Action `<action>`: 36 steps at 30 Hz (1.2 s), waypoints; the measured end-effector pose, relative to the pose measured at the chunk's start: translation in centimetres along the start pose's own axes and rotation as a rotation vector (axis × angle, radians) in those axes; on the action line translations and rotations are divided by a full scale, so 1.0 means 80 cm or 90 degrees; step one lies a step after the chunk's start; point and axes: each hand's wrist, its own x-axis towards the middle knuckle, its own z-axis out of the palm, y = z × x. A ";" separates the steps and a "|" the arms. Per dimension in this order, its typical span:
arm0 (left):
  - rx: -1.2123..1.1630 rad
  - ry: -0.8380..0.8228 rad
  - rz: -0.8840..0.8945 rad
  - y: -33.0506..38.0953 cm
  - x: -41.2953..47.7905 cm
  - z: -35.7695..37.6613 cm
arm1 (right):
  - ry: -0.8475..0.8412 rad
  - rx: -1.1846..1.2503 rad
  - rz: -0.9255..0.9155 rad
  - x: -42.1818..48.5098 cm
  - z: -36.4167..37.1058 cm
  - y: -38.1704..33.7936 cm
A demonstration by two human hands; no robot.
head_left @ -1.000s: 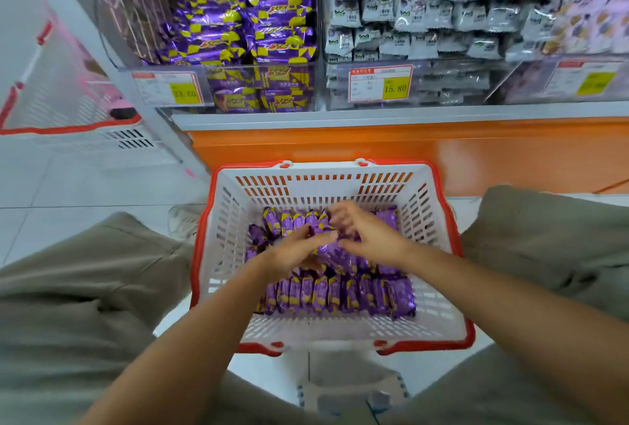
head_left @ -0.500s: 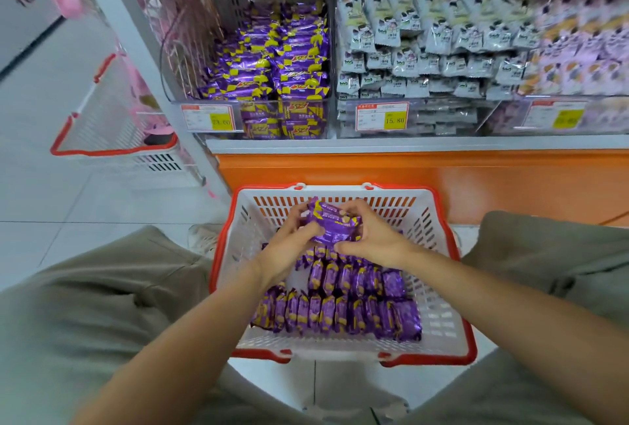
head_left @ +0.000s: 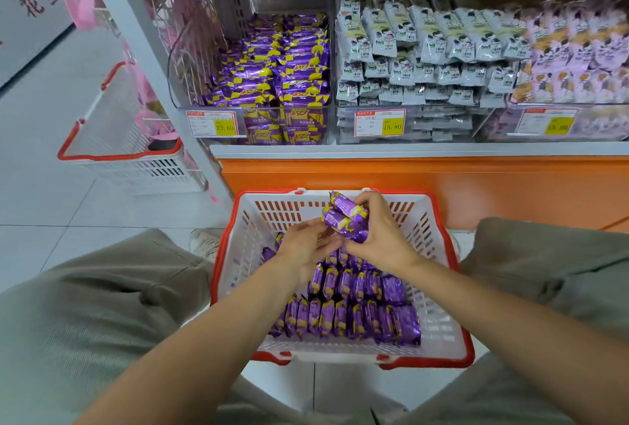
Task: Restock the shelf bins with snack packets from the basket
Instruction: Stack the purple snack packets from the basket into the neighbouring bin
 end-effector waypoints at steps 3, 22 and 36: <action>-0.088 -0.026 -0.092 0.011 -0.002 -0.005 | -0.064 -0.099 -0.088 0.001 -0.007 -0.001; 0.056 -0.101 0.189 0.028 -0.016 -0.032 | -0.207 0.318 0.322 0.025 -0.002 -0.065; 0.126 -0.110 0.397 0.139 -0.094 -0.070 | -0.221 0.112 0.030 0.086 -0.037 -0.177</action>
